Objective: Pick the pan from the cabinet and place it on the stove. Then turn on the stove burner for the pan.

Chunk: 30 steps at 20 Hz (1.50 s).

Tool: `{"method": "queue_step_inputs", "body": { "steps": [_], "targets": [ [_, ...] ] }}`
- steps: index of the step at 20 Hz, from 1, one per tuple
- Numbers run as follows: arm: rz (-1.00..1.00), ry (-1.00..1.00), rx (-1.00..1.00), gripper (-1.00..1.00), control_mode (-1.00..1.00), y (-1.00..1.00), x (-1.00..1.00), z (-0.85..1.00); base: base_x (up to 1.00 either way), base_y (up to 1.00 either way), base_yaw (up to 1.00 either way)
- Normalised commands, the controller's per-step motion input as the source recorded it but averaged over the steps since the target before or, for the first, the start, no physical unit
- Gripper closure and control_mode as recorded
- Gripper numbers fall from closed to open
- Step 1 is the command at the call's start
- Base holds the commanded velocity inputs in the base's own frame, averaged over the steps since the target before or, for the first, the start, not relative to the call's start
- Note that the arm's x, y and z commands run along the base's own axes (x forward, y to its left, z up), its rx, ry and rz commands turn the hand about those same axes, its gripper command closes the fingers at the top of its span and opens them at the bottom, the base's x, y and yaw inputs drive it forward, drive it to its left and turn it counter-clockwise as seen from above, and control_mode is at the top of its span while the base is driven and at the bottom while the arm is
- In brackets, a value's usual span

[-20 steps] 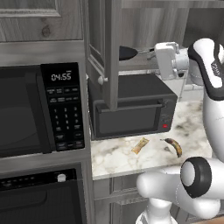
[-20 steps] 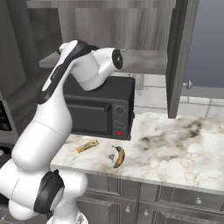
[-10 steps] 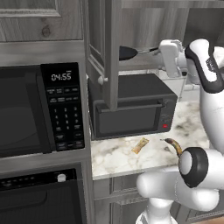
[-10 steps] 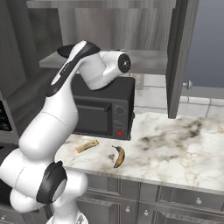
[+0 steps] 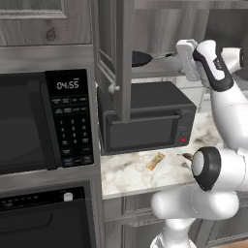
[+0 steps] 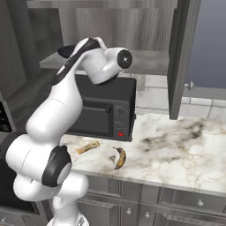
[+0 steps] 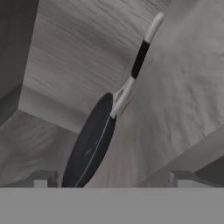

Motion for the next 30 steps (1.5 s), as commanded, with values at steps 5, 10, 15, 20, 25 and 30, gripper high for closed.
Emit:
{"method": "queue_step_inputs", "body": {
  "steps": [5, 10, 15, 20, 25, 30],
  "targets": [
    [-0.16, 0.06, 0.00, -1.00, -1.00, -0.22, 0.53, 0.00, 0.00, 0.00, 0.00],
    [-0.10, 0.04, 0.00, -1.00, -1.00, -0.11, 0.55, 0.00, 0.00, 0.00, 0.00],
    [-0.07, 0.07, 0.00, -1.00, -1.00, -0.05, 0.59, -0.02, 0.00, 0.00, 0.00],
    [-0.05, 0.12, 0.00, -1.00, -1.00, -0.05, 0.56, -0.19, 0.00, 0.00, 0.00],
    [0.00, 0.04, 0.00, -1.00, -1.00, 0.00, 0.48, -0.28, 0.00, 0.00, 0.00],
    [0.02, -0.07, 0.00, -1.00, -1.00, 0.00, 0.39, -0.32, 0.00, 0.00, 0.00]
  ]
}}
